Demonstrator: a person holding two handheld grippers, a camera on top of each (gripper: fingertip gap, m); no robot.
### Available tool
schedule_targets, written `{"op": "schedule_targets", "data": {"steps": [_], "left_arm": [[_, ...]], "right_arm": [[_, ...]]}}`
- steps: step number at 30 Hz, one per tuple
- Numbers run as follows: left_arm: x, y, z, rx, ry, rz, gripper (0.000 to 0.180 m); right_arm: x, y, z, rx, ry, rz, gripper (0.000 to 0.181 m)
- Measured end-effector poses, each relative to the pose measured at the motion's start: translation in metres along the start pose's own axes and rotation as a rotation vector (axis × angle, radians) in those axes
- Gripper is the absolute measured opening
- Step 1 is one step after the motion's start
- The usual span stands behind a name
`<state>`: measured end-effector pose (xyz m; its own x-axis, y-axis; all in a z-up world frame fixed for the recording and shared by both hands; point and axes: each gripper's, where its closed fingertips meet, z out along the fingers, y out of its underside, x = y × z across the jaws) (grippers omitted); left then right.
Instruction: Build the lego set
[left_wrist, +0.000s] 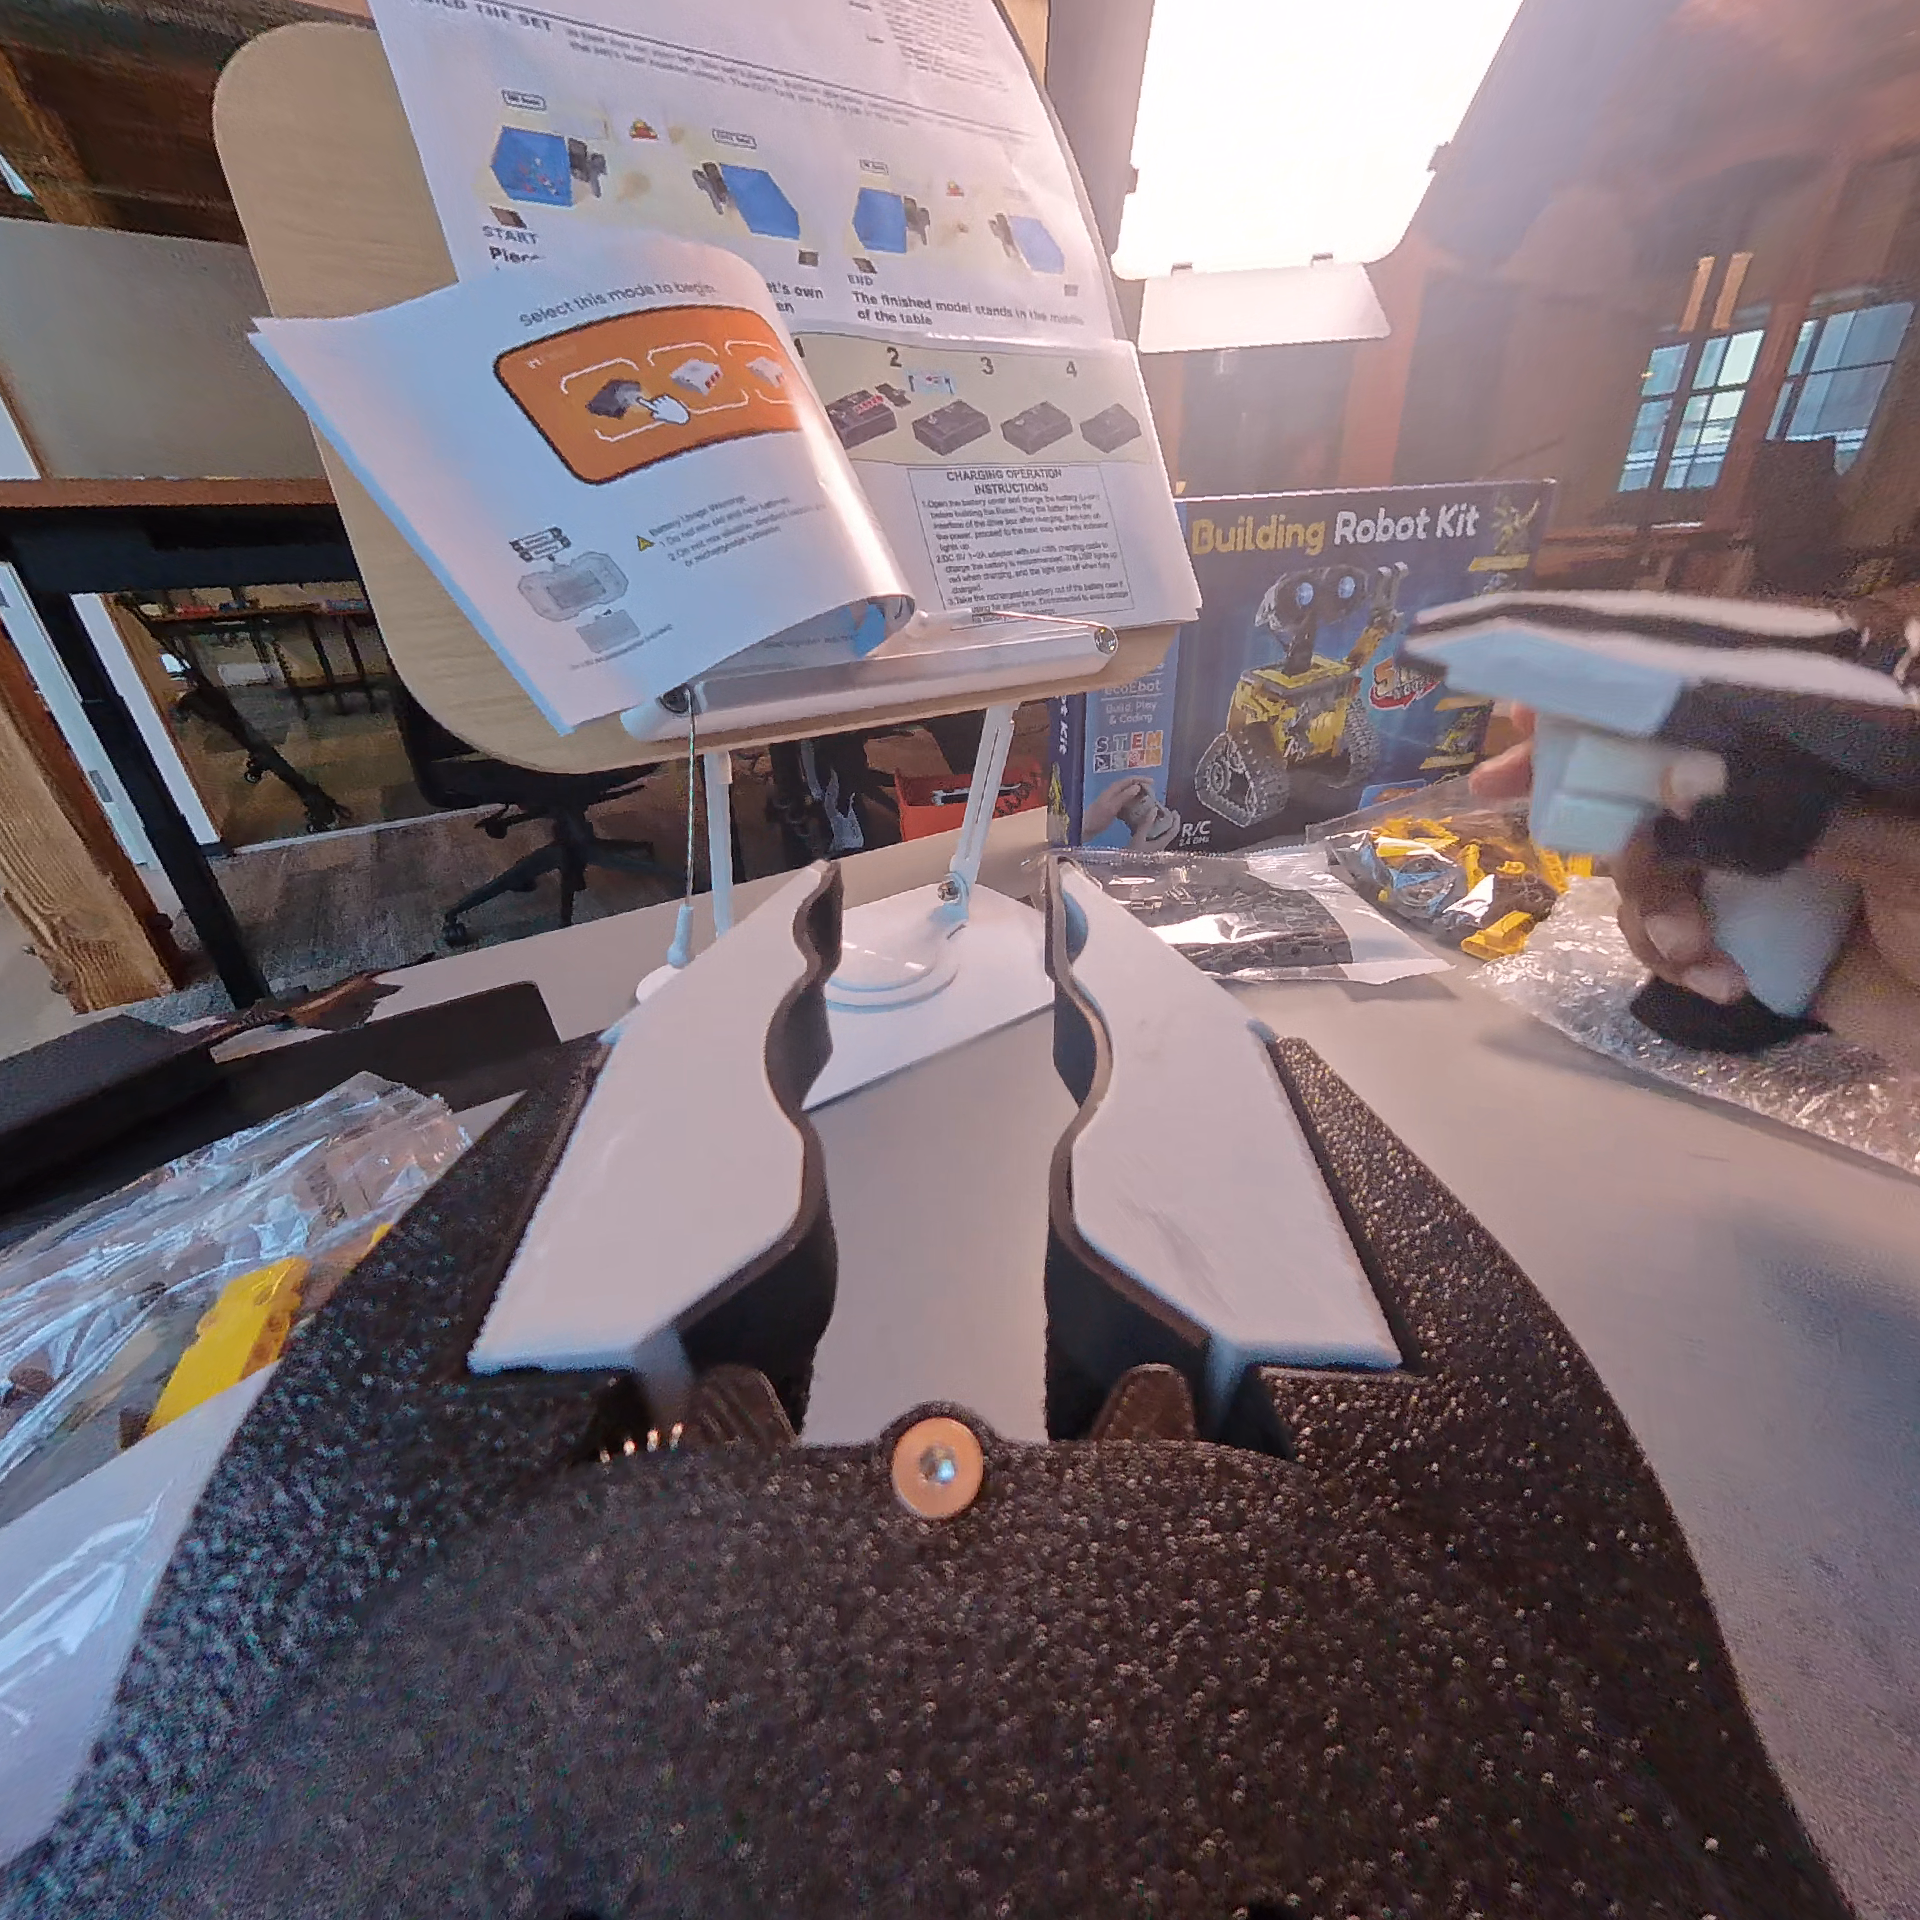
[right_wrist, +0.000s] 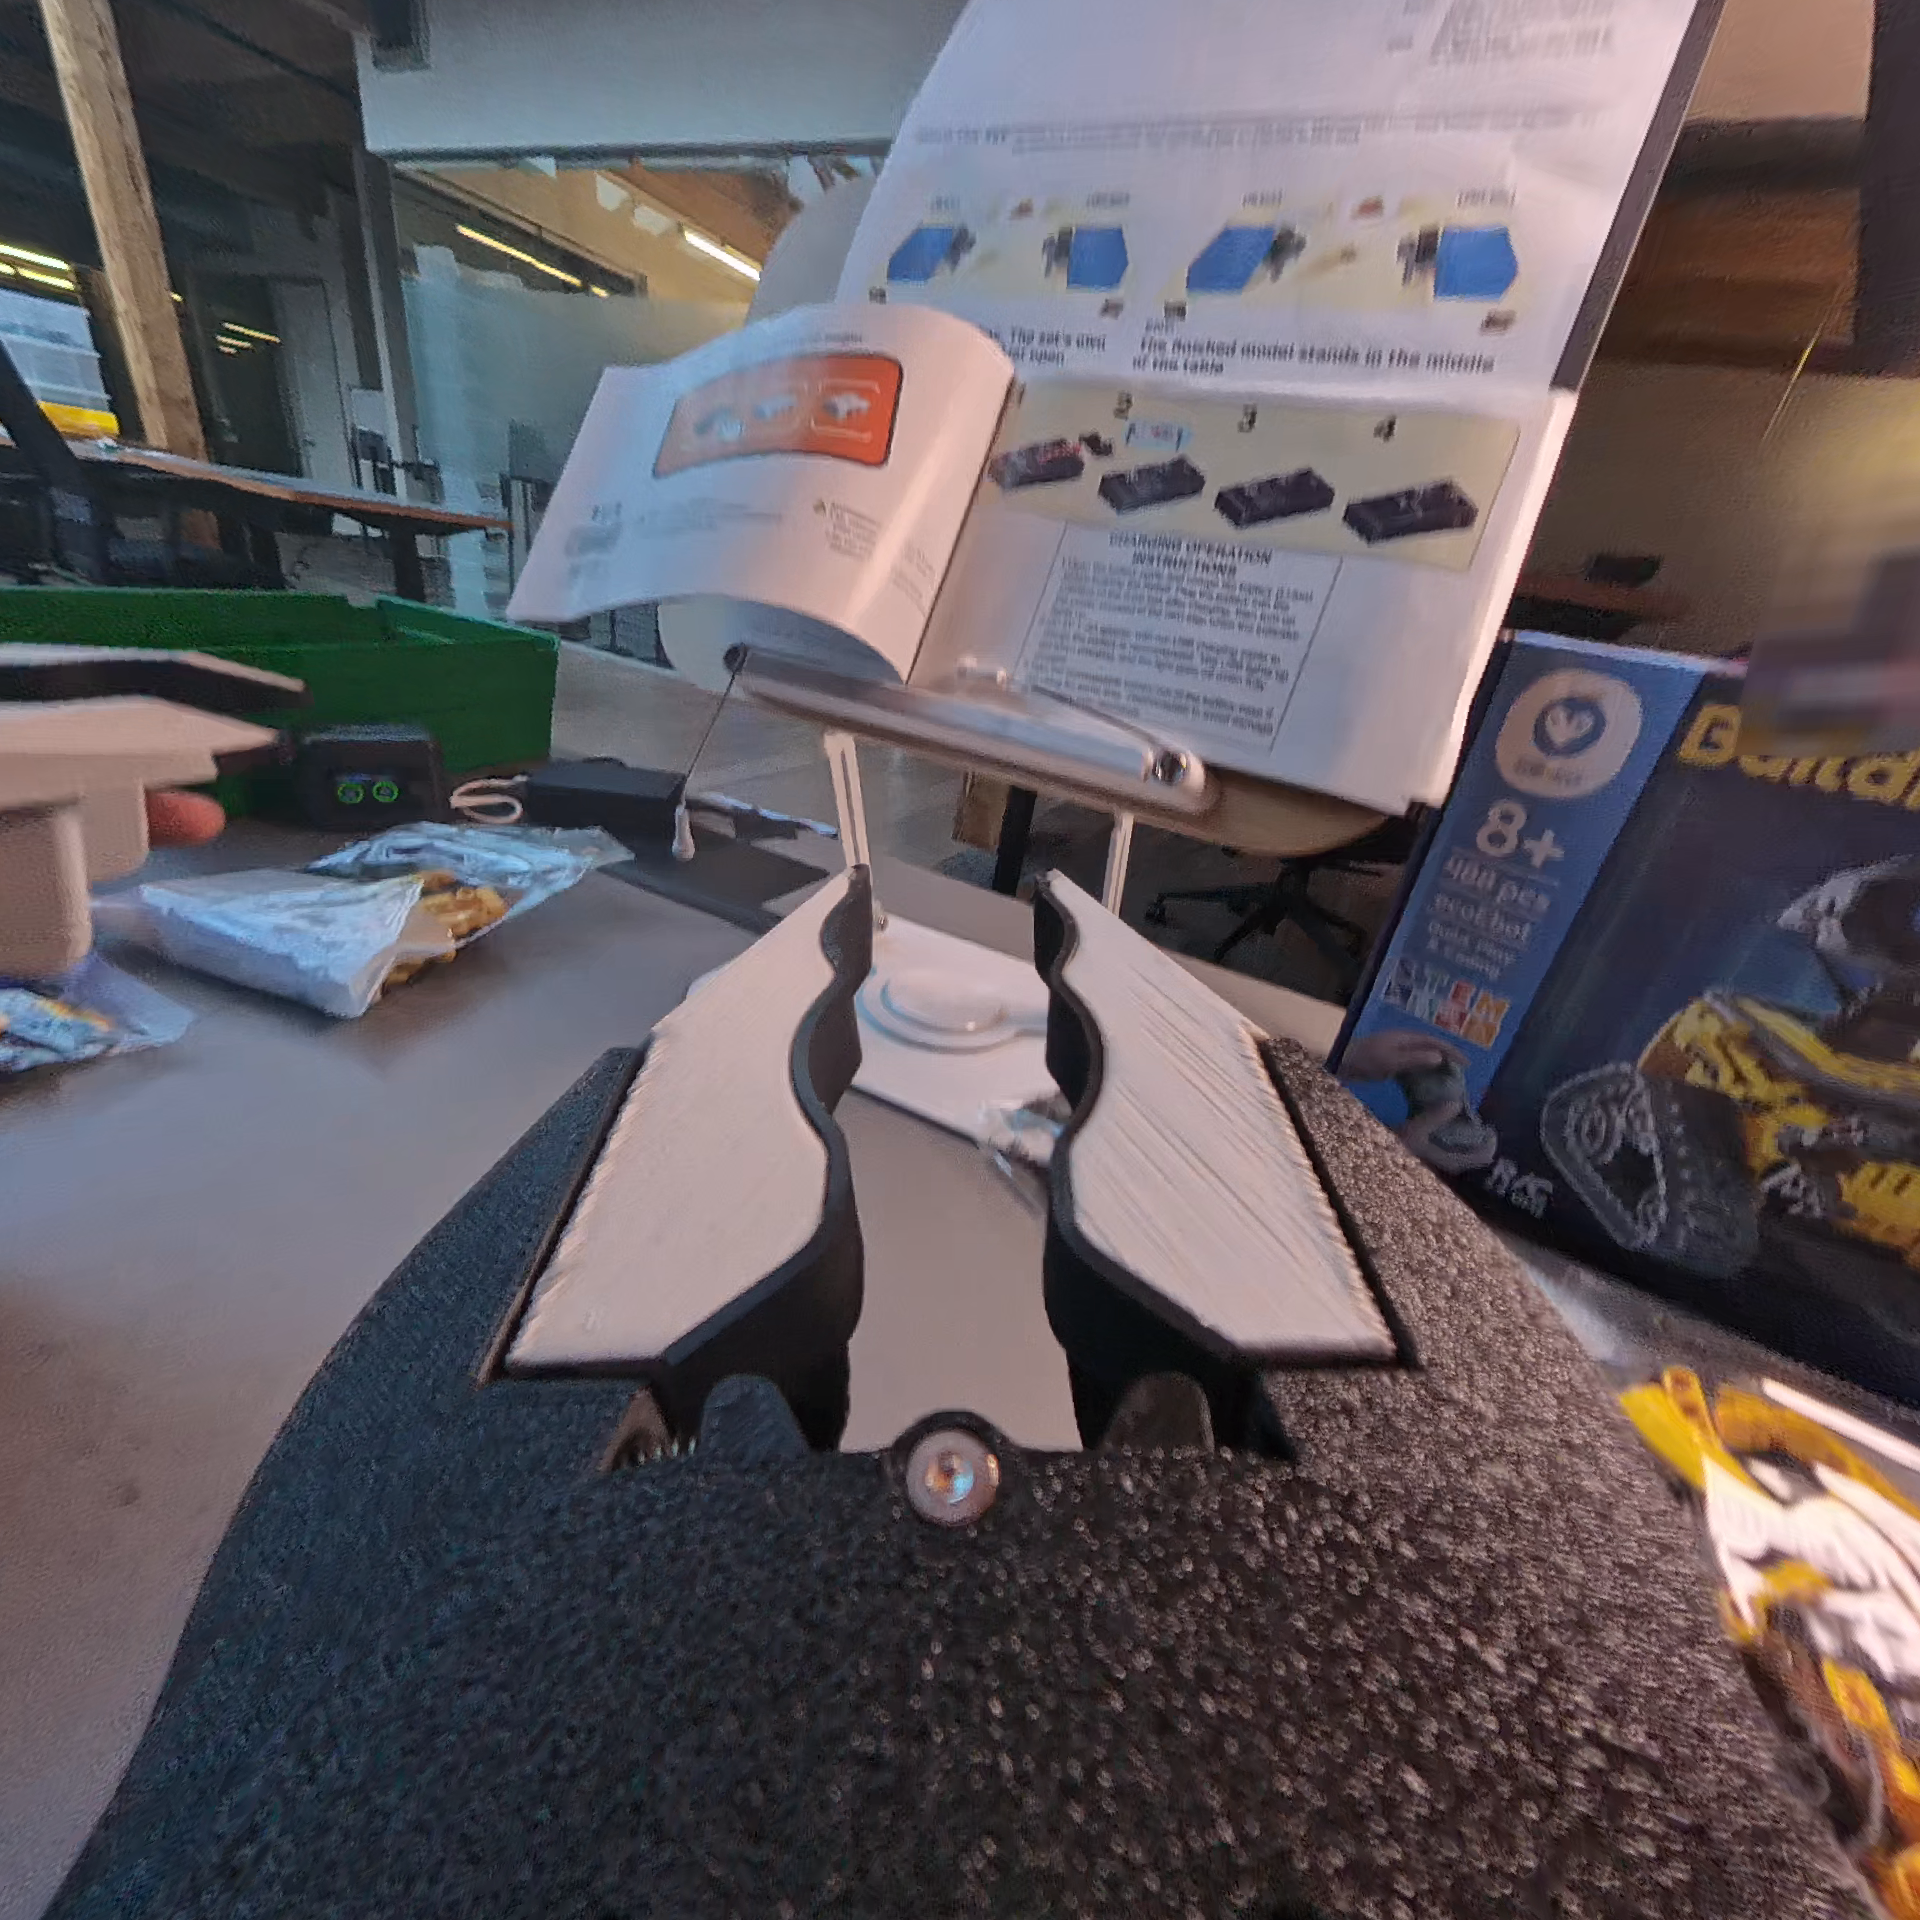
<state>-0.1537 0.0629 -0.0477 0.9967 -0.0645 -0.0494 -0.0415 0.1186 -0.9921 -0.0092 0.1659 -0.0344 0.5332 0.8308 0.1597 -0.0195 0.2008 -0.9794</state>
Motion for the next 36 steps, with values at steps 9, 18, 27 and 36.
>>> {"op": "schedule_targets", "data": {"steps": [9, 18, 27, 36], "left_arm": [[-0.002, 0.021, -0.002, -0.059, -0.026, 0.053, 0.037], [-0.008, 0.021, -0.002, -0.066, -0.023, -0.038, 0.037], [0.024, 0.012, -0.002, -0.068, 0.090, -0.054, 0.034], [0.062, 0.030, 0.004, -0.136, 0.205, 0.012, 0.031]], "right_arm": [[0.008, -0.077, 0.145, 0.056, 0.066, -0.004, 0.000], [-0.042, -0.070, 0.101, -0.012, -0.173, 0.004, 0.004], [0.056, -0.012, -0.135, -0.430, -0.315, -0.233, 0.028], [0.080, 0.117, -0.290, -1.035, -0.435, -0.397, 0.084]]}}
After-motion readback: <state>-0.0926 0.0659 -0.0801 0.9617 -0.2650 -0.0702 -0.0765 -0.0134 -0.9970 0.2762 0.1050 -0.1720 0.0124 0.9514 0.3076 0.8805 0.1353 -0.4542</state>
